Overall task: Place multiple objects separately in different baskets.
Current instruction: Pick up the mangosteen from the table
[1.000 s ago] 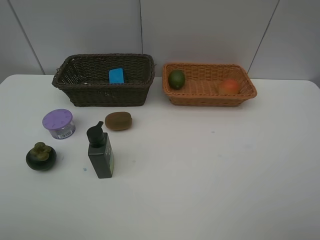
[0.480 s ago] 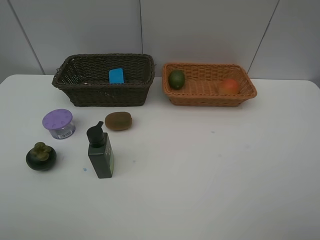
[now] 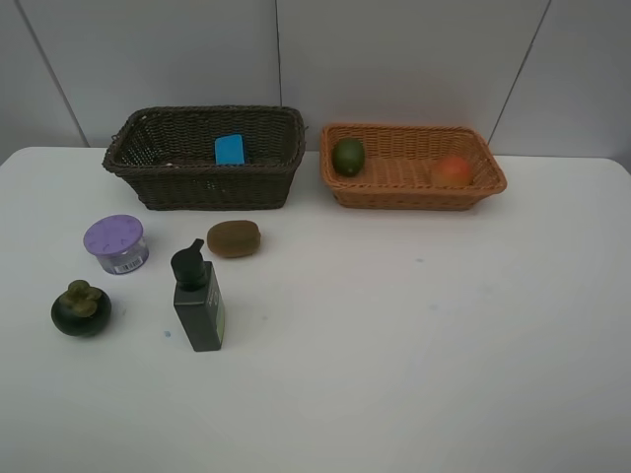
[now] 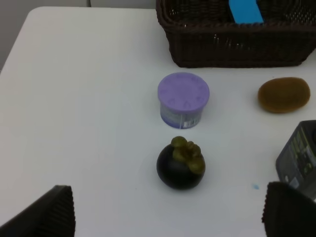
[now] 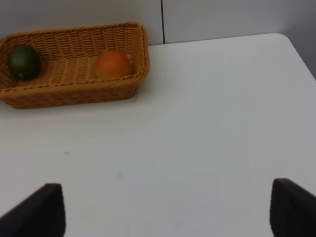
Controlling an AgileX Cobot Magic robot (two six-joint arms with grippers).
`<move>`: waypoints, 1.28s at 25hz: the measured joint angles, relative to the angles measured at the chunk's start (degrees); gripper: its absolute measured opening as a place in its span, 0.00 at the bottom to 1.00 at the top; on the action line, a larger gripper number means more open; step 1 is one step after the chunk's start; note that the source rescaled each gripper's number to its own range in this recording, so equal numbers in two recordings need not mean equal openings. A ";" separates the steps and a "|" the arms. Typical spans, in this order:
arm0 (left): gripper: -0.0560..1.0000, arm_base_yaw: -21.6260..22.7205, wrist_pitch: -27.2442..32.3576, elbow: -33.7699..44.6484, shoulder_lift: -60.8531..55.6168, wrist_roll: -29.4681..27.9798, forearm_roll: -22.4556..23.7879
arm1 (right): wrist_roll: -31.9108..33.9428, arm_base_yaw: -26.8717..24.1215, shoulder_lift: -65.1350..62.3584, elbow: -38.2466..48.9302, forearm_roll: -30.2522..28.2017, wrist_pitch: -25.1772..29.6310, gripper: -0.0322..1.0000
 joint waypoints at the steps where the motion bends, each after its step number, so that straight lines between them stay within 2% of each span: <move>1: 1.00 0.00 -0.22 -1.37 2.57 0.00 0.61 | 0.00 0.00 0.00 0.00 0.00 0.00 1.00; 7: 1.00 0.00 -1.82 -12.75 24.67 0.23 1.98 | 0.00 0.00 0.00 0.00 0.00 0.00 1.00; 13: 1.00 0.00 -2.68 -19.34 45.73 0.23 1.98 | 0.00 0.00 0.00 0.00 0.00 0.00 1.00; 19: 1.00 -0.05 -4.56 -19.71 59.75 0.18 1.13 | 0.00 0.00 0.00 0.00 0.00 0.00 1.00; 27: 1.00 -4.24 -6.24 -19.63 69.27 0.18 0.35 | 0.00 0.00 0.00 0.00 0.00 0.00 1.00; 32: 1.00 -4.65 -12.84 -14.57 72.39 0.18 -0.59 | 0.00 0.00 0.00 0.00 0.00 0.00 1.00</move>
